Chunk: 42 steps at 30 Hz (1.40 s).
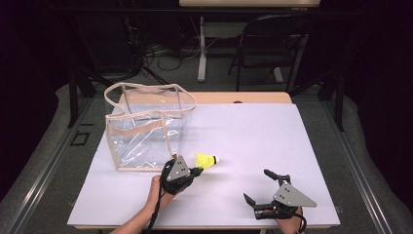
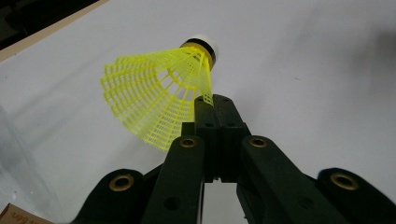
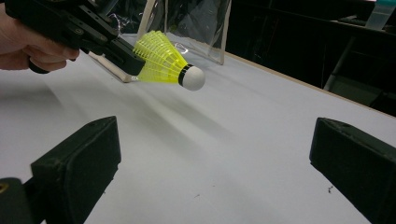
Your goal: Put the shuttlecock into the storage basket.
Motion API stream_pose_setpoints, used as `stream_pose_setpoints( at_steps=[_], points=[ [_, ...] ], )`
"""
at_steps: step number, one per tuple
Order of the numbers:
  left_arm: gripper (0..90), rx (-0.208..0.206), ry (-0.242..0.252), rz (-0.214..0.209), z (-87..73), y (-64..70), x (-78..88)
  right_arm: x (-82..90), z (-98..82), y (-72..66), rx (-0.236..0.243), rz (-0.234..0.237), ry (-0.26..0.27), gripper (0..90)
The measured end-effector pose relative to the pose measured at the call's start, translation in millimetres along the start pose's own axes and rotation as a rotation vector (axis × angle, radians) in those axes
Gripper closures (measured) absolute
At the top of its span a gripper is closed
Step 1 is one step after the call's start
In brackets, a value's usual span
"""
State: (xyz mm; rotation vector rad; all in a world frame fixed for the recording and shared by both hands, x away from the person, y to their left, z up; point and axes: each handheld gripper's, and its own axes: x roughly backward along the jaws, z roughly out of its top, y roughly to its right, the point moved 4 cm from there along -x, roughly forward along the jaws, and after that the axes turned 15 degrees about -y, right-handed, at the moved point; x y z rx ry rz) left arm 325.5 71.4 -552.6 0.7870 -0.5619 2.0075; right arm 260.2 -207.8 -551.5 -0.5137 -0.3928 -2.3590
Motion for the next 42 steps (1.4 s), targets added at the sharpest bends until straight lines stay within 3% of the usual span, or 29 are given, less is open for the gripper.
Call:
stream_pose_setpoints(
  at_steps=[17,28,42],
  points=[
    [90.0,-0.021,0.025,0.006,7.1,2.2,10.8,-0.2,-0.1,0.1,-0.001,0.0,0.0,1.4],
    [90.0,-0.063,0.031,0.014,13.6,6.2,19.3,-0.4,0.0,-0.9,-0.001,0.001,-0.002,1.4],
    [90.0,-0.065,0.036,0.014,17.1,5.4,24.0,0.5,-0.3,-0.9,-0.002,-0.004,-0.003,1.4]
  ],
)
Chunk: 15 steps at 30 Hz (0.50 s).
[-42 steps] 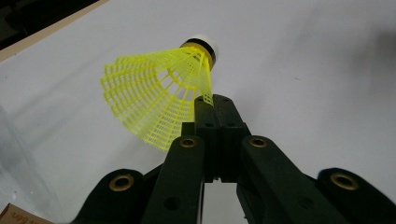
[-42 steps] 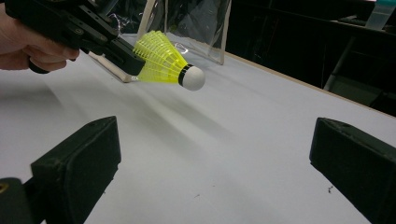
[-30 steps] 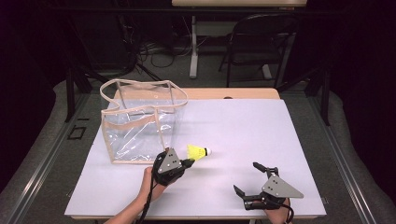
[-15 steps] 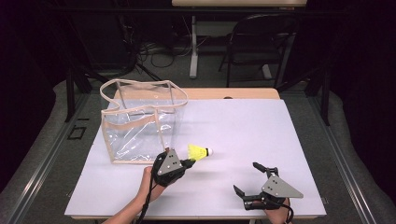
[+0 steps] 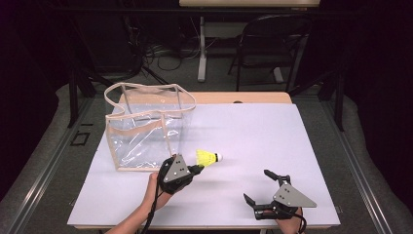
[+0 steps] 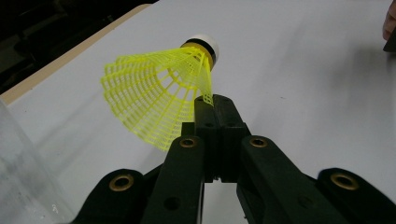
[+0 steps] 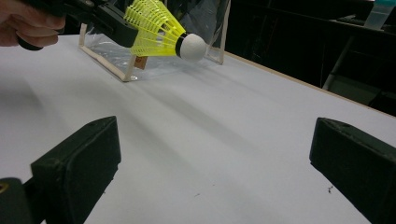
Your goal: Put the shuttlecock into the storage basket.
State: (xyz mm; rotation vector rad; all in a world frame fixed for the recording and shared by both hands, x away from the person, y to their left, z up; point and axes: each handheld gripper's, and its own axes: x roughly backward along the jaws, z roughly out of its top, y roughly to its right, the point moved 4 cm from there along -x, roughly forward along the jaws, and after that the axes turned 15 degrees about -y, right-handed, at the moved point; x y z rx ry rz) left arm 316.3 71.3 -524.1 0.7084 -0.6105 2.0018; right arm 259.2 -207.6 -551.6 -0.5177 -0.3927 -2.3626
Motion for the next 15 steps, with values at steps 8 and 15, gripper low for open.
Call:
stream_pose_setpoints(
  at_steps=[8,15],
  points=[
    [90.0,-0.001,-0.004,0.003,2.3,-3.5,-1.9,-0.1,-0.4,0.1,0.001,-0.001,0.0,1.4],
    [90.0,-0.01,0.0,0.01,6.9,-6.1,-0.8,-0.7,-0.6,-0.1,0.0,-0.001,-0.004,1.4]
  ],
)
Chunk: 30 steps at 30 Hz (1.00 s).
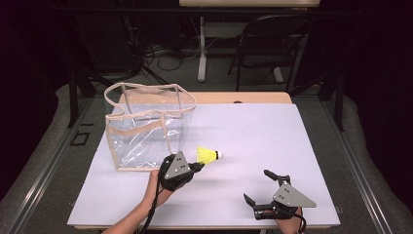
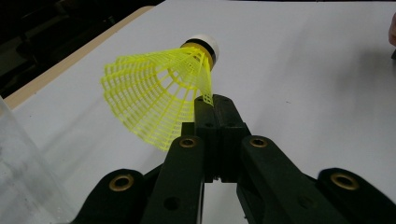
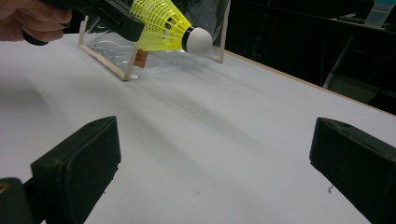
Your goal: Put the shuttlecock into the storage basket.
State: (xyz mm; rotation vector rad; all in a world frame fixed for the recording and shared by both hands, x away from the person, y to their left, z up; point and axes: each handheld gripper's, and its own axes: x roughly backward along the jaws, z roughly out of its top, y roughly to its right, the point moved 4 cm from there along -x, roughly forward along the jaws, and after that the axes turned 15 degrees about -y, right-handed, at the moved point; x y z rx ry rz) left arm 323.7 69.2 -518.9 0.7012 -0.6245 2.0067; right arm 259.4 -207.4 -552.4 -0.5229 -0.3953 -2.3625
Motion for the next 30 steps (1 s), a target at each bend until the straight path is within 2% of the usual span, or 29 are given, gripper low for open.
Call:
stream_pose_setpoints(
  at_steps=[30],
  points=[
    [90.0,-0.005,0.015,0.03,18.1,-13.4,8.0,0.0,0.3,-0.8,0.002,0.003,0.003,1.4]
  ],
)
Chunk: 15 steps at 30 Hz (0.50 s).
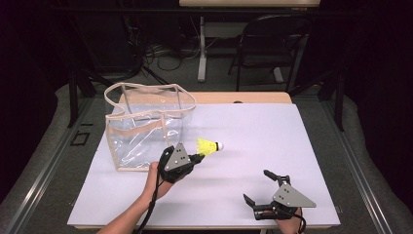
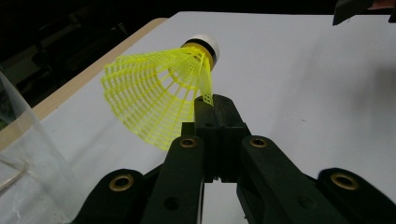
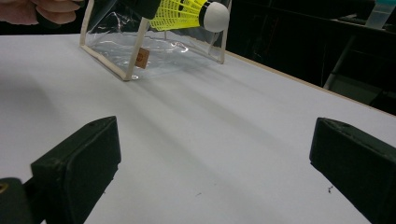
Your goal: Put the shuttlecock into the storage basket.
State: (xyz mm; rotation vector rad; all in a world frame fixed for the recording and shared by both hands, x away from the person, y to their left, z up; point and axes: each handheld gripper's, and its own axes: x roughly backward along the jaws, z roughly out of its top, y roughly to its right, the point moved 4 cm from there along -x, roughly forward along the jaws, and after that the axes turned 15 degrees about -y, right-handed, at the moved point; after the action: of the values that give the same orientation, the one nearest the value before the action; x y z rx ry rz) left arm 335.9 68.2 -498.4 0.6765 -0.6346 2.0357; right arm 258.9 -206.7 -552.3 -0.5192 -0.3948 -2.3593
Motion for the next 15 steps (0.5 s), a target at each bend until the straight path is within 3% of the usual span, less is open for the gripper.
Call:
stream_pose_setpoints(
  at_steps=[15],
  points=[
    [90.0,0.003,0.014,0.016,7.9,-6.9,5.1,-0.6,-0.1,-0.4,-0.002,0.003,-0.003,1.4]
  ],
)
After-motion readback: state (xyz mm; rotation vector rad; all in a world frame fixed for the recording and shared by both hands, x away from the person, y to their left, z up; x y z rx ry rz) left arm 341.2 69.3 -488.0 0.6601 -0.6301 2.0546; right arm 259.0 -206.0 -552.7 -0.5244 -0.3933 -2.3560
